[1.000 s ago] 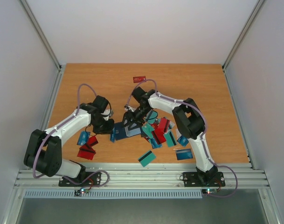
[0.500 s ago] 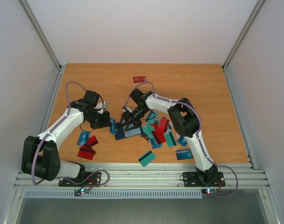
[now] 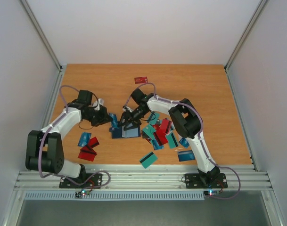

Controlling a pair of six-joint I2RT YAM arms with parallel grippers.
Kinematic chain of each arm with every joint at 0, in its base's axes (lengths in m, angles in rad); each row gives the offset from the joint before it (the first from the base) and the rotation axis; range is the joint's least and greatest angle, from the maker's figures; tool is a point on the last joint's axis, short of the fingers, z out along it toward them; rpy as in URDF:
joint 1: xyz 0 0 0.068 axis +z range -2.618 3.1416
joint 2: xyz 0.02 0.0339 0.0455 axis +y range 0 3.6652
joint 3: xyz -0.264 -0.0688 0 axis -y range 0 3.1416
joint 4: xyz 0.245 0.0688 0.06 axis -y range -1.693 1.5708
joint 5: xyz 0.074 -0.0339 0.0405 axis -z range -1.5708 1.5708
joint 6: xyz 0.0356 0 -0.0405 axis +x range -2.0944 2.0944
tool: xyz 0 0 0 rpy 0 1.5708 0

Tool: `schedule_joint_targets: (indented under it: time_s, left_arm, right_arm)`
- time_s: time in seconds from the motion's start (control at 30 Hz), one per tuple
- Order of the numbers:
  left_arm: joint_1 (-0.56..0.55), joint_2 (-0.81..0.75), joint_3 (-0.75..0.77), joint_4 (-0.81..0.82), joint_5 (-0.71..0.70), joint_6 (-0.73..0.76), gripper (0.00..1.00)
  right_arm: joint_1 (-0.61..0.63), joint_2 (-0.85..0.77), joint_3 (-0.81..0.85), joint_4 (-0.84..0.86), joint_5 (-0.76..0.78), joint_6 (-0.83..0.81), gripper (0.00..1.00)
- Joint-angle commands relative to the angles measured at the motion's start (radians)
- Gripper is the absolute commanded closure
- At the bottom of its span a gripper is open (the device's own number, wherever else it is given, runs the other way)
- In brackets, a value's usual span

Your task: Put the credit cards into the card holder

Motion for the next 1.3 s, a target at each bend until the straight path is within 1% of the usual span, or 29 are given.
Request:
schedule_joint_targets:
  time_s: [0.0, 0.13, 0.27, 0.5, 0.77, 0.9, 1.03, 1.1, 1.2, 1.27]
  left_arm:
    - [0.025, 0.046, -0.005, 0.134, 0.079, -0.05, 1.0]
    - [0.054, 0.067, -0.006, 0.145, 0.09, -0.047, 1.0]
    - [0.074, 0.083, -0.005, 0.17, 0.116, -0.045, 1.0]
    - [0.083, 0.155, 0.03, 0.225, 0.177, -0.057, 1.0]
    - [0.083, 0.252, 0.015, 0.369, 0.296, -0.125, 1.0]
    - [0.083, 0.277, 0.008, 0.37, 0.3, -0.109, 1.0]
    - [0.075, 0.282, -0.001, 0.386, 0.307, -0.103, 1.0]
    - [0.063, 0.295, 0.014, 0.349, 0.298, -0.082, 1.0]
    - [0.043, 0.323, 0.039, 0.26, 0.236, -0.011, 1.0]
    - [0.036, 0.329, 0.031, 0.249, 0.207, 0.002, 1.0]
  right_arm:
    - [0.009, 0.018, -0.018, 0.101, -0.011, 0.08, 0.47]
    - [0.009, 0.012, -0.011, 0.16, -0.023, 0.127, 0.47]
    - [0.011, 0.032, 0.01, 0.16, -0.025, 0.137, 0.47]
    - [0.022, 0.069, 0.022, 0.157, -0.017, 0.143, 0.47]
    - [0.028, 0.091, 0.019, 0.183, 0.0, 0.165, 0.47]
    - [0.028, 0.084, 0.007, 0.17, 0.016, 0.156, 0.47]
    - [0.029, 0.078, 0.019, 0.089, 0.05, 0.106, 0.46]
    - [0.029, 0.072, 0.025, 0.054, 0.059, 0.076, 0.46]
    - [0.028, 0.062, 0.036, 0.007, 0.065, 0.045, 0.46]
    - [0.026, 0.056, 0.053, -0.029, 0.069, 0.021, 0.46]
